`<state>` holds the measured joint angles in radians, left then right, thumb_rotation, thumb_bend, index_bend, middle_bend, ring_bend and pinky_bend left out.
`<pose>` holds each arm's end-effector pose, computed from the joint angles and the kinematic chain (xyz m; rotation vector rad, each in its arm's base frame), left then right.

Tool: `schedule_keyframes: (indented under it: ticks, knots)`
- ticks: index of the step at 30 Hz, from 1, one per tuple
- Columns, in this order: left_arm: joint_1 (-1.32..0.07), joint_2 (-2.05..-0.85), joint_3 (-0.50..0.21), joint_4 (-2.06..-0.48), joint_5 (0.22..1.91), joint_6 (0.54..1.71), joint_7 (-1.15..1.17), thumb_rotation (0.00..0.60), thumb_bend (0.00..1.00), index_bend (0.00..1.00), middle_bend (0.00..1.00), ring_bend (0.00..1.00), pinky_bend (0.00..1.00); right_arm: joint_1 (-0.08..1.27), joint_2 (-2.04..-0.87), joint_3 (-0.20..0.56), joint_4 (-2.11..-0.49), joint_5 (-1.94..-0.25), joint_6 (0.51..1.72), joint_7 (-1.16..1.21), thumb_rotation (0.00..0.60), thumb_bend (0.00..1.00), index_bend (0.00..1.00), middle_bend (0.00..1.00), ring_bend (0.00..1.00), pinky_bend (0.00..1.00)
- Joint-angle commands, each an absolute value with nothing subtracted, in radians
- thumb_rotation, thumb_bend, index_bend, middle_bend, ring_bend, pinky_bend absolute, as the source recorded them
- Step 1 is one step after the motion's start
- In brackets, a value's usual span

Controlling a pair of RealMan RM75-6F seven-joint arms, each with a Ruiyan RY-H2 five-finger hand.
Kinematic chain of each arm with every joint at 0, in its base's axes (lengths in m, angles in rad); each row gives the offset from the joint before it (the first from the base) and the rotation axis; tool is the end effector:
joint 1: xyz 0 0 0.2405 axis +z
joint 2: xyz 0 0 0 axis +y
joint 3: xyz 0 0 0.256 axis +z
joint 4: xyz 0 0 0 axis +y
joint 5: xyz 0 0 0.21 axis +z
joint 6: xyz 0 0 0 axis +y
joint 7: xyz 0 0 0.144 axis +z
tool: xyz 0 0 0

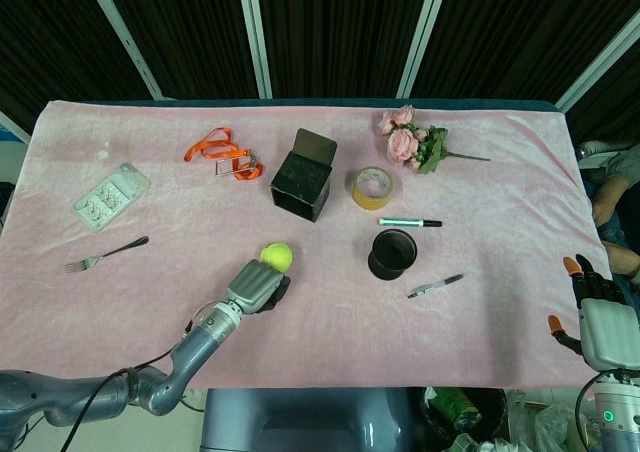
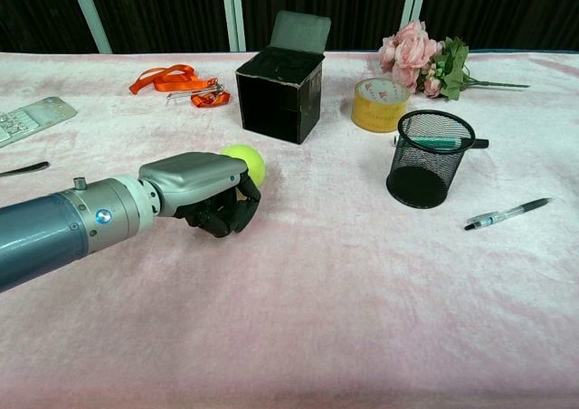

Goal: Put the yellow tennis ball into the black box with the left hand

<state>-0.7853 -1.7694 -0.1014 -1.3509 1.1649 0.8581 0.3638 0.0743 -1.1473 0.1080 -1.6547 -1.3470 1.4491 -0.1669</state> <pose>-0.1231 0.3051 -0.1018 -2.1213 -0.9707 -0.8712 -0.3193 -0.1875 0.1567 1.2800 -0.9018 0.7658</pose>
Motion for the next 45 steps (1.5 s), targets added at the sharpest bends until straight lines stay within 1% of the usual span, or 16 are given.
schedule_keyframes:
  ticks: [1, 9, 25, 37, 45]
  knots:
    - [-0.783, -1.766, -0.098, -1.356, 1.167, 0.861, 0.366, 0.600, 0.74, 0.84, 0.95, 0.84, 1.00, 0.074, -1.148, 0.109, -1.655, -1.347, 1.450, -0.168, 0.600, 0.23, 0.05, 0.04, 0.14, 0.17]
    - [-0.779, -1.760, -0.094, -1.368, 1.174, 0.869, 0.364, 0.600, 0.74, 0.84, 0.95, 0.84, 1.00, 0.073, -1.150, 0.107, -1.655, -1.351, 1.454, -0.171, 0.600, 0.24, 0.05, 0.04, 0.14, 0.17]
    - [-0.769, -1.771, -0.085, -1.345, 1.172, 0.873, 0.356, 0.600, 0.74, 0.84, 0.95, 0.84, 1.00, 0.072, -1.151, 0.111, -1.656, -1.344, 1.457, -0.175, 0.600, 0.24, 0.05, 0.04, 0.14, 0.17]
    - [-0.775, -1.818, -0.090, -1.270, 1.199, 0.861, 0.304, 0.600, 0.74, 0.84, 0.95, 0.84, 1.00, 0.071, -1.150, 0.116, -1.657, -1.333, 1.455, -0.172, 0.600, 0.24, 0.05, 0.04, 0.14, 0.17]
    - [-0.789, -1.869, -0.122, -1.207, 1.201, 0.867, 0.285, 0.600, 0.74, 0.84, 0.95, 0.84, 1.00, 0.070, -1.149, 0.117, -1.659, -1.330, 1.455, -0.171, 0.600, 0.24, 0.05, 0.04, 0.14, 0.18]
